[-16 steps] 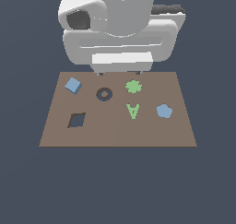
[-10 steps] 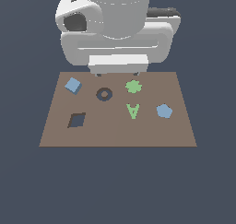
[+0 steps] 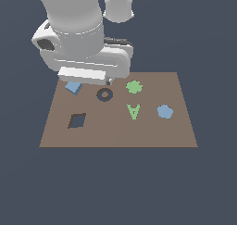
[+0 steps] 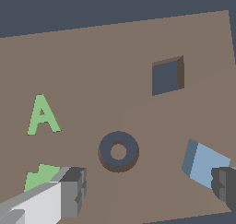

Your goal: Insert a designated object into the corresponding slot on a board.

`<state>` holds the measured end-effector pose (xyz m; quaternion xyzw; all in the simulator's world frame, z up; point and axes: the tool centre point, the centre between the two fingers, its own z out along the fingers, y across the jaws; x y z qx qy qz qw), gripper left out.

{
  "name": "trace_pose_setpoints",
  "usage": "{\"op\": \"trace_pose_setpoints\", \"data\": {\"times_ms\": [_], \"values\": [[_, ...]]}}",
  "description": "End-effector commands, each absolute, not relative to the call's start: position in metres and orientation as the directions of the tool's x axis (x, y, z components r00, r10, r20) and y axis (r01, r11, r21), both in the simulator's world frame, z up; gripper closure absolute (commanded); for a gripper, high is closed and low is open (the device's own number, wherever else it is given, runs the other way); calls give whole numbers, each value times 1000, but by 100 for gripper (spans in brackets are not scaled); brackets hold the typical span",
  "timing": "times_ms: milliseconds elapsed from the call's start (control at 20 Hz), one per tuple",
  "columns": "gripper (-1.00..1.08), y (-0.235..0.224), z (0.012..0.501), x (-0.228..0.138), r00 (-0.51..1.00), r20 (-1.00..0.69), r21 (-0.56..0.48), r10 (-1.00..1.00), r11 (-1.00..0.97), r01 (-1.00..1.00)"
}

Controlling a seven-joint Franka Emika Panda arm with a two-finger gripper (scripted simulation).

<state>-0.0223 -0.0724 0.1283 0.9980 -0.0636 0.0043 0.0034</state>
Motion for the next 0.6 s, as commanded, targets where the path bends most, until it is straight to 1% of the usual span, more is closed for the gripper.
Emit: {"op": "trace_pose_setpoints", "data": {"times_ms": [0, 250, 550], "values": [[-92, -101, 108, -33, 980, 6, 7, -197, -980, -198], [-92, -143, 74, -54, 952, 3, 5, -307, -952, -307], [-92, -167, 53, -69, 929, 1, 3, -371, -929, -371]]}}
